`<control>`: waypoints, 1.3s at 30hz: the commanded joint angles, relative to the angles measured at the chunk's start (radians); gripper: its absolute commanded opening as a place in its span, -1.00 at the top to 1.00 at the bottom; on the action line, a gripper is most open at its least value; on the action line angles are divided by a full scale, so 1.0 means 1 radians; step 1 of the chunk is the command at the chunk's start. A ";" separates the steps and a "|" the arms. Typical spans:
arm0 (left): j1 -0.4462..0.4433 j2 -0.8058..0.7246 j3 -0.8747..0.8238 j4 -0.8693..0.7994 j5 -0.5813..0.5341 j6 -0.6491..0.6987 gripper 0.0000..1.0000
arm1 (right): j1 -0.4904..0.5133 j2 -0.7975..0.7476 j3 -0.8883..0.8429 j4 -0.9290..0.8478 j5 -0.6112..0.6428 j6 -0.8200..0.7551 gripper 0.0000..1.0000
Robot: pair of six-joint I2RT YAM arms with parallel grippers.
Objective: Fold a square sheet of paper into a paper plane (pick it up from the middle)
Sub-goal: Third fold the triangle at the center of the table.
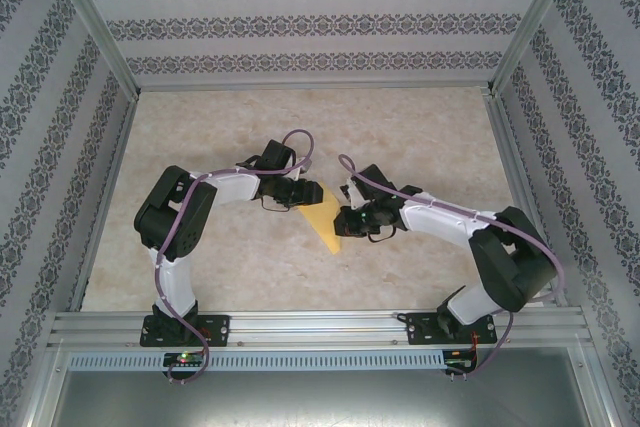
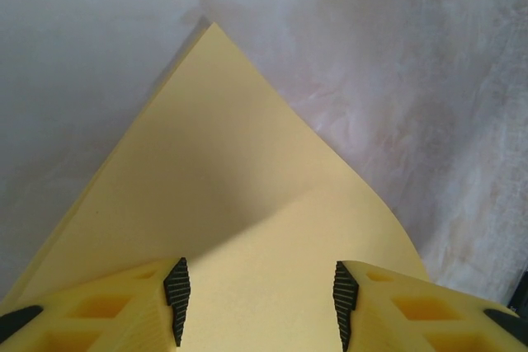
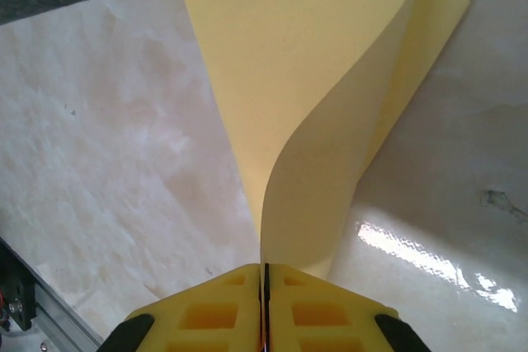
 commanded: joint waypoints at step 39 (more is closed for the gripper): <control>0.007 0.029 -0.056 -0.014 0.038 0.002 -0.03 | 0.021 0.220 0.050 0.216 -0.063 0.093 0.87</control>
